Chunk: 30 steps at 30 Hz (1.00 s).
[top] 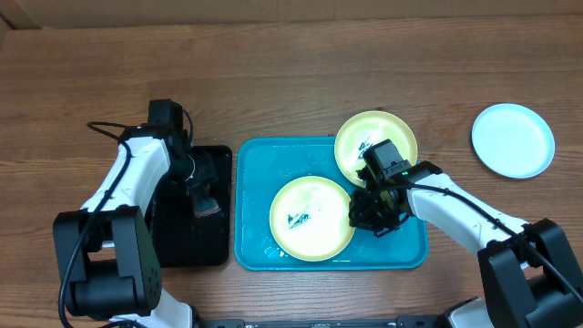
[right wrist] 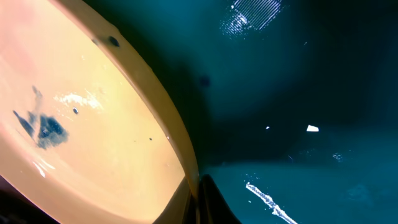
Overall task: Clean dirty plates on tray and stack at the side
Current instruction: 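Grasp the green-and-orange sponge on the black tray with the left gripper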
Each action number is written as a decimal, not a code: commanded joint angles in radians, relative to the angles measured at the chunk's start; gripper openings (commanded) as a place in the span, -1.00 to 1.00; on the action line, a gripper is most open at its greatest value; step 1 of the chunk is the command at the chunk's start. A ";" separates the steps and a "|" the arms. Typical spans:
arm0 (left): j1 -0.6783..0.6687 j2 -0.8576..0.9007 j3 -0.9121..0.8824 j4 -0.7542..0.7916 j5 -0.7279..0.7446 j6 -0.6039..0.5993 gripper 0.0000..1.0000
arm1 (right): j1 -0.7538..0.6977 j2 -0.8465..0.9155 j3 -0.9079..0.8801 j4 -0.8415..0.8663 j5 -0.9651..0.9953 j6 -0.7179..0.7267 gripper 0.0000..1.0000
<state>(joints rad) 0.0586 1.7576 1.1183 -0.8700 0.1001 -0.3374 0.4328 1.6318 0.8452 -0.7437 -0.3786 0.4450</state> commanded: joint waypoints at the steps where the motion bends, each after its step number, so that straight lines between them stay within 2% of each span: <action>1: -0.008 -0.019 0.014 -0.007 -0.013 -0.007 0.26 | 0.004 0.003 0.019 0.005 -0.017 0.003 -0.92; 12: -0.070 -0.018 -0.023 0.014 -0.011 -0.046 0.18 | 0.004 0.003 0.019 0.005 -0.020 0.003 -0.92; 17: -0.075 -0.019 -0.035 0.026 -0.047 -0.079 0.29 | 0.004 0.003 0.019 0.000 -0.020 0.002 -0.92; 24: -0.074 -0.019 0.005 0.007 -0.049 -0.079 0.29 | 0.004 0.003 0.019 -0.009 -0.020 -0.001 -0.92; 30: -0.074 -0.029 0.051 -0.063 -0.153 -0.115 0.30 | 0.004 0.003 0.019 -0.010 -0.020 -0.001 -0.92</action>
<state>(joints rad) -0.0135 1.7576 1.1313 -0.9154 0.0307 -0.4080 0.4328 1.6318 0.8452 -0.7540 -0.3855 0.4446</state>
